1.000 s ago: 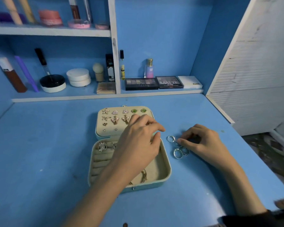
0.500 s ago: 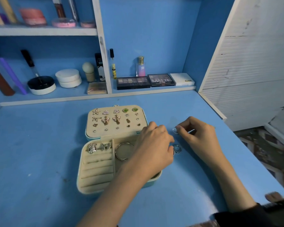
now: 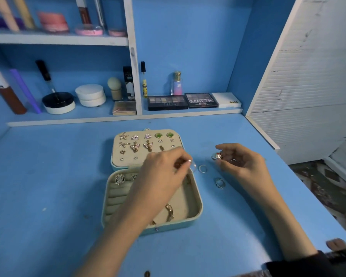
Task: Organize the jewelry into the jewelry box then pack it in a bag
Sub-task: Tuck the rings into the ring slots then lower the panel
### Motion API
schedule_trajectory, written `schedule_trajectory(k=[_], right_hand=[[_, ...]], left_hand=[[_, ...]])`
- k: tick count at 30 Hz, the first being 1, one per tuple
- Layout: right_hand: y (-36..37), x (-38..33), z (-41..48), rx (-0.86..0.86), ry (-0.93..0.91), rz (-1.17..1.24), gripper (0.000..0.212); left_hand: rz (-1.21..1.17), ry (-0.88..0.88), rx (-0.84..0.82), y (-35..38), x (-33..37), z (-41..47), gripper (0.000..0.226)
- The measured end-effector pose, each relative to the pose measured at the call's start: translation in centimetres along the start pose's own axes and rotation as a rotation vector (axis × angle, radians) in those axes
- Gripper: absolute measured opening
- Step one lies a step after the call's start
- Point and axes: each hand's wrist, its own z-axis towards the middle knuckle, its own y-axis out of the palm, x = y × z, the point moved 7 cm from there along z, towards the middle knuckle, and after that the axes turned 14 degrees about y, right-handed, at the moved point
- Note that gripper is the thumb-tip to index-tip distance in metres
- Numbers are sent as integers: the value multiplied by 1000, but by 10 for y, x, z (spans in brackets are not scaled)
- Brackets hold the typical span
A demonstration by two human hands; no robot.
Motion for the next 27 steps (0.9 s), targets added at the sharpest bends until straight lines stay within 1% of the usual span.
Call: schedule_trajectory(k=[3,6,10,12,14,18,22,27], right_hand=[[7,-2,-3,-17,18,32,22],[21,-15,-10,-50,-21,51,25],[64,-42,-29,-181,-167,-64,23],[87,-50,-35,-204,-216,-161,24],[105,-59,-41,-184,-307,-283,21],[132,-70,-54,-250,-432,-407,19],[144,-69,-57,-308,-427,-471,22],[150,-72,-58,-335,-441,-546,23]], left_hand=[[-25,-101,98,-34,-24,-19,11],[-70,-176,142,-60,-47,-40,24],[-111,-259,181,-82,-64,-61,22],[-142,-264,174,-87,-64,-67,25],[-143,-235,152,-88,-61,-69,30],[-92,-153,93,-88,-58,-70,37],[42,-36,55,-89,-54,-70,21],[111,13,44,-88,-55,-72,24]])
